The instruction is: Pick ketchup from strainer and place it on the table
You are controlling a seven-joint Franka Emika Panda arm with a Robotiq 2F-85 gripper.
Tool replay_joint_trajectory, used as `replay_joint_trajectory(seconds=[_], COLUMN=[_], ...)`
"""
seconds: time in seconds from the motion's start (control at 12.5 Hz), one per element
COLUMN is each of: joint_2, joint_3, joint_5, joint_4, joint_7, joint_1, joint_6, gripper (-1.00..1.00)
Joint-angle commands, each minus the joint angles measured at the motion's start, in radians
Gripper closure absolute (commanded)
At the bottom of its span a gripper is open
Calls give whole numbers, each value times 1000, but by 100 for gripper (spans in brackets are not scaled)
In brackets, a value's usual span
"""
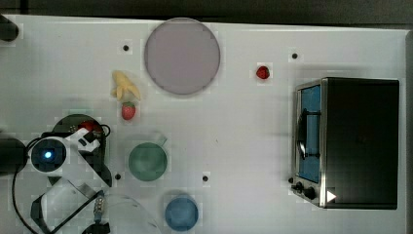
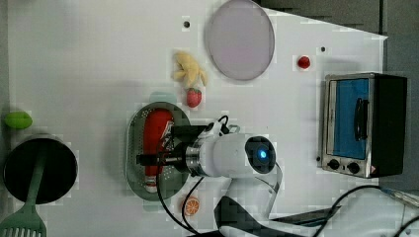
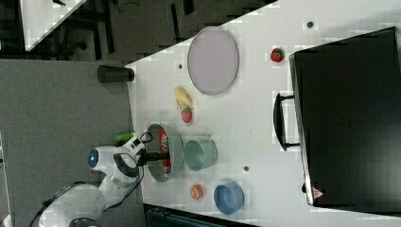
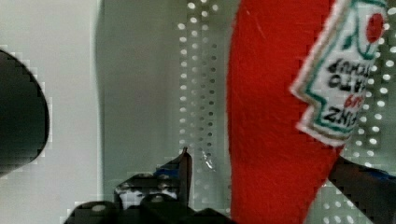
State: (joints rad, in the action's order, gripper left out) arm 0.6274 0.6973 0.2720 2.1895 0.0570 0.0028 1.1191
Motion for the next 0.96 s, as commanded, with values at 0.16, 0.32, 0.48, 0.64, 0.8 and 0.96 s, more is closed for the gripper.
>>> replay_joint_trajectory(seconds=[0.16, 0.32, 0.48, 0.64, 0.8, 0.96], joint_2=[26, 25, 19, -19, -94, -196], joint_3=[-69, -91, -87, -80, -56, -37], joint_5=[-2, -2, -3, -6, -34, -106], joint_4=[-55, -60, -69, -74, -75, -77], joint_7=[42, 42, 42, 42, 42, 42], joint_1=[80, 105, 108, 105, 92, 68], joint_6=[27, 28, 38, 17, -9, -73], gripper=[-100, -68, -20, -12, -12, -12])
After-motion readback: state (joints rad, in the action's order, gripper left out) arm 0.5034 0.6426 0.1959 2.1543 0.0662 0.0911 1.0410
